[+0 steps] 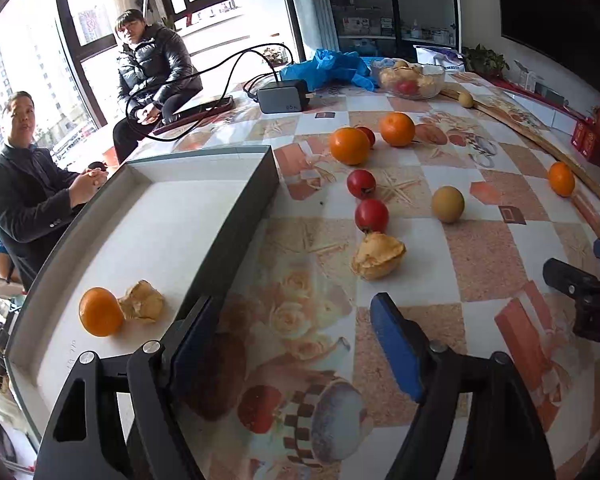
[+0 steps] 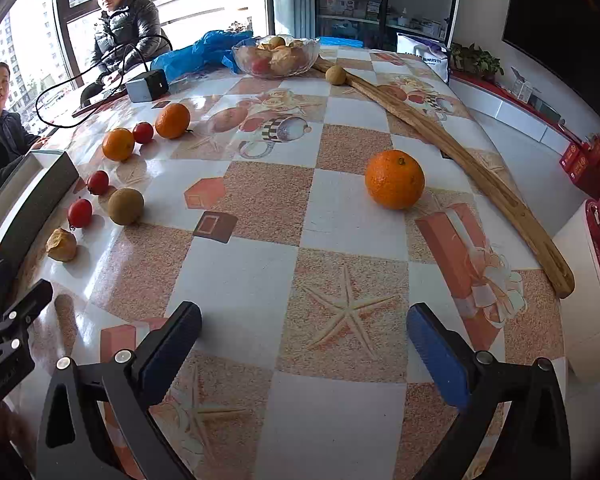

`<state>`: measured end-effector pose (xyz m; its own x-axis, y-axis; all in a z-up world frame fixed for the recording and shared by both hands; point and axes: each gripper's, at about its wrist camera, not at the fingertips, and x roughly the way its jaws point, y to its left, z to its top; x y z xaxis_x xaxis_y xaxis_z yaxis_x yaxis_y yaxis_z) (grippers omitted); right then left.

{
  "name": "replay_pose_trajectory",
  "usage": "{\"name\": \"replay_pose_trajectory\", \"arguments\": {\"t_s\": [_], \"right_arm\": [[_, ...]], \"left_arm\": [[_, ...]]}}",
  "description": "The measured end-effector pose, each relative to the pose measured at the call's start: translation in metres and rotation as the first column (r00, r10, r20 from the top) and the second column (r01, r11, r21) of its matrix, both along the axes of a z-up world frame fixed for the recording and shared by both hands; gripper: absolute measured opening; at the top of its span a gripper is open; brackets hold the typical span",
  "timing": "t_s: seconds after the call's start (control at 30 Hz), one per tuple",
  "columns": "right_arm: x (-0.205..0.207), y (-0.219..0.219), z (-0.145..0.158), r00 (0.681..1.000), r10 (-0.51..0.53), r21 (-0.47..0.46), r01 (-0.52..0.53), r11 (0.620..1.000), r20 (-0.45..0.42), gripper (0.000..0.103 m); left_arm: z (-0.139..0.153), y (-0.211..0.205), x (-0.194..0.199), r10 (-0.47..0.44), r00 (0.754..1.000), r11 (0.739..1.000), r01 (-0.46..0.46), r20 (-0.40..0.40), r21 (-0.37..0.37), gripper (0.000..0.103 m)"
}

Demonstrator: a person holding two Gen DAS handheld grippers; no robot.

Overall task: Organize fruits
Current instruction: 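Move both tools back over the fruit on the table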

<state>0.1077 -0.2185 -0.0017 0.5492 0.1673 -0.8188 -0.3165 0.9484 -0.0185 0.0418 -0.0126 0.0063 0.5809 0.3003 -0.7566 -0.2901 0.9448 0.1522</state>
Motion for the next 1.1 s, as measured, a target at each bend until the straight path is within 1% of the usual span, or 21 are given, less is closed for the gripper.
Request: {"name": "replay_pose_trajectory", "arguments": {"t_s": [0.07,0.13,0.17,0.23,0.3,0.37,0.93,0.97,1.03,1.1], "right_arm": [[0.0,0.0,0.0,1.0,-0.001,0.003,0.001,1.0,0.002,0.103],[0.0,0.0,-0.001,1.0,-0.001,0.003,0.001,1.0,0.002,0.103],[0.0,0.0,-0.001,1.0,-0.001,0.003,0.001,1.0,0.002,0.103],[0.0,0.0,-0.001,1.0,-0.001,0.003,0.001,1.0,0.002,0.103],[0.0,0.0,-0.001,1.0,-0.005,0.002,0.005,1.0,0.004,0.103],[-0.001,0.0,-0.001,1.0,-0.007,0.0,0.007,1.0,0.005,0.103],[-0.001,0.001,-0.001,1.0,-0.007,0.0,0.007,1.0,0.006,0.103],[-0.001,0.001,-0.001,1.0,-0.007,0.0,0.007,1.0,0.006,0.103],[-0.001,0.001,-0.001,1.0,-0.007,0.0,0.007,1.0,0.006,0.103],[-0.001,0.001,-0.001,1.0,-0.007,0.0,0.007,1.0,0.006,0.103]], "left_arm": [[0.001,0.015,0.004,0.033,0.999,0.998,-0.033,0.003,-0.058,0.081],[-0.002,0.024,0.008,0.07,0.997,0.994,-0.071,-0.011,-0.08,0.081],[-0.005,0.027,0.009,0.079,0.996,0.992,-0.081,-0.028,-0.098,0.081],[-0.006,0.026,0.006,0.068,0.998,0.989,-0.07,-0.018,-0.133,0.081],[-0.008,0.019,0.003,0.041,0.999,0.992,-0.042,-0.016,-0.121,0.086],[-0.008,0.014,0.002,0.013,1.0,0.991,-0.015,-0.017,-0.131,0.088],[-0.01,0.016,0.002,0.021,0.999,0.991,-0.024,-0.026,-0.135,0.094],[-0.01,0.017,0.003,0.021,0.999,0.99,-0.025,-0.027,-0.141,0.094],[-0.011,0.022,0.002,0.026,0.999,0.984,-0.031,-0.027,-0.177,0.096],[-0.012,0.022,0.003,0.035,0.999,0.985,-0.04,-0.033,-0.168,0.098]]}}
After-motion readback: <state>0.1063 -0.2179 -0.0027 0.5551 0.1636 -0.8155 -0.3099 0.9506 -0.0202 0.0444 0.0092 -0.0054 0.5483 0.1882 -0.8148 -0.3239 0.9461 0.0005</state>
